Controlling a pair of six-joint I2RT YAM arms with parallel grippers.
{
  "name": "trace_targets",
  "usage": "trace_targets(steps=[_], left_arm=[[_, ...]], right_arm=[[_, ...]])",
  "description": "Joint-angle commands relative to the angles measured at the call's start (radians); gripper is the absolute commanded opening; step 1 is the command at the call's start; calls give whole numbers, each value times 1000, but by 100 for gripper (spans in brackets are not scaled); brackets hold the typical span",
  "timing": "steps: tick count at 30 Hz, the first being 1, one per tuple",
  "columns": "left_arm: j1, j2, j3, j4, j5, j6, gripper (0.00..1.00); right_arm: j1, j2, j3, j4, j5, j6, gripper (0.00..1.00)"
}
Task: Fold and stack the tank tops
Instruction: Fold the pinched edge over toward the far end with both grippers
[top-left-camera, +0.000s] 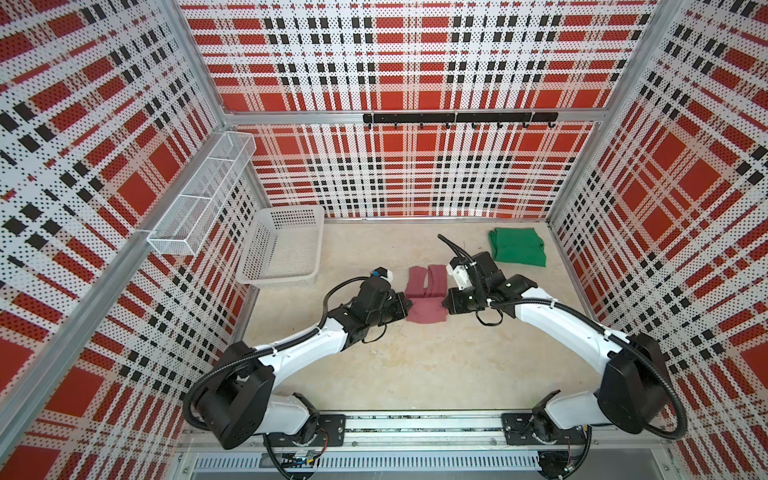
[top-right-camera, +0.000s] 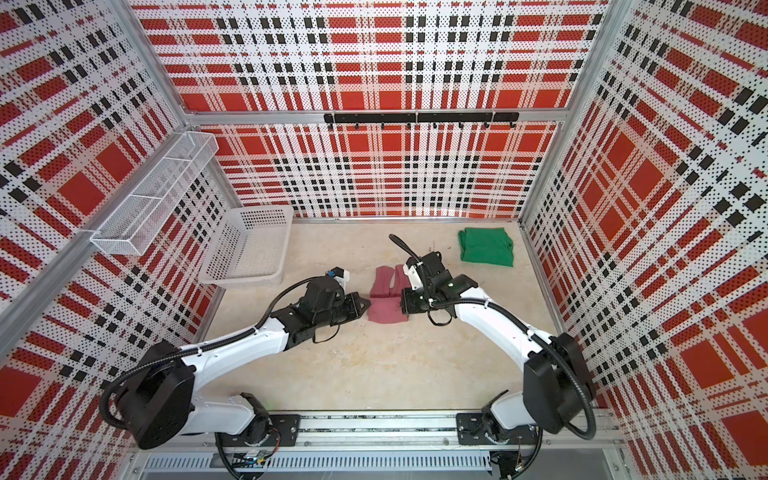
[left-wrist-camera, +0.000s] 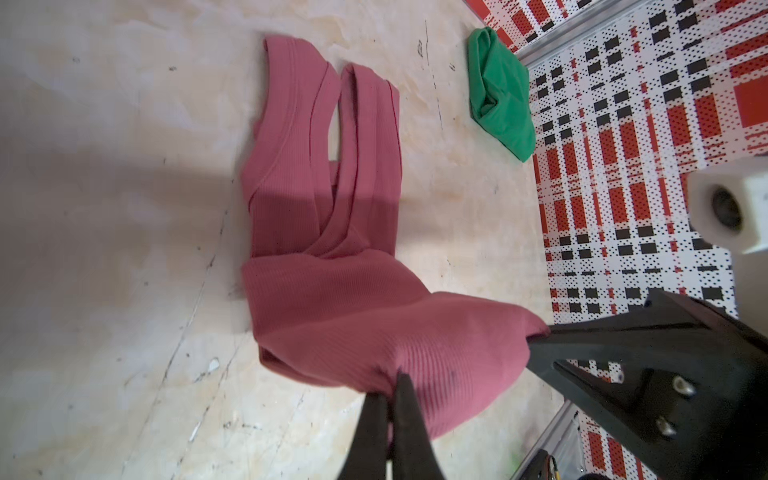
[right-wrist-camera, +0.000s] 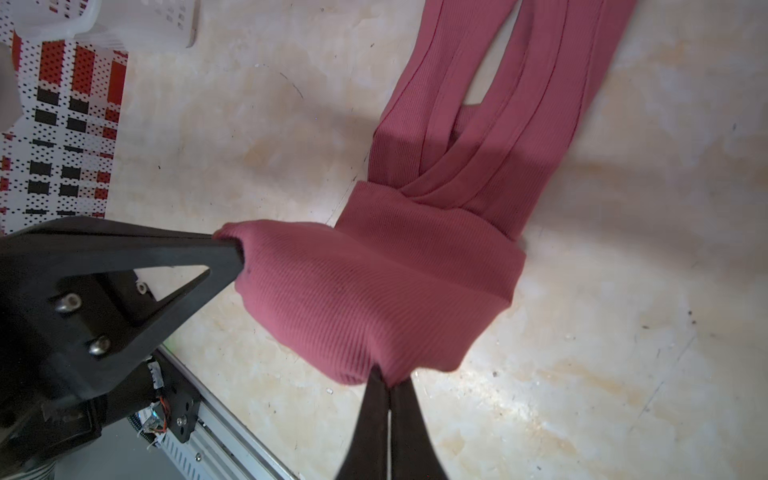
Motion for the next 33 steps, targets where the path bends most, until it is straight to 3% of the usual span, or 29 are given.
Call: trace_targets(steps=[1, 12, 29, 32, 33], left_arm=[[37, 57, 69, 5, 46, 106, 0], [129, 250, 264, 40, 94, 213, 0], [212, 664, 576, 189, 162, 256, 0], [216, 717, 622, 217, 164, 268, 16], [220, 721, 631, 226, 161, 272, 27]], right_arm=[[-37, 54, 61, -32, -14, -103, 0], [-137, 239, 220, 25, -82, -230, 0], [-269, 505, 400, 114, -168, -284, 1], [-286, 561, 435, 105, -166, -287, 8], [-292, 573, 444, 97, -163, -288, 14]])
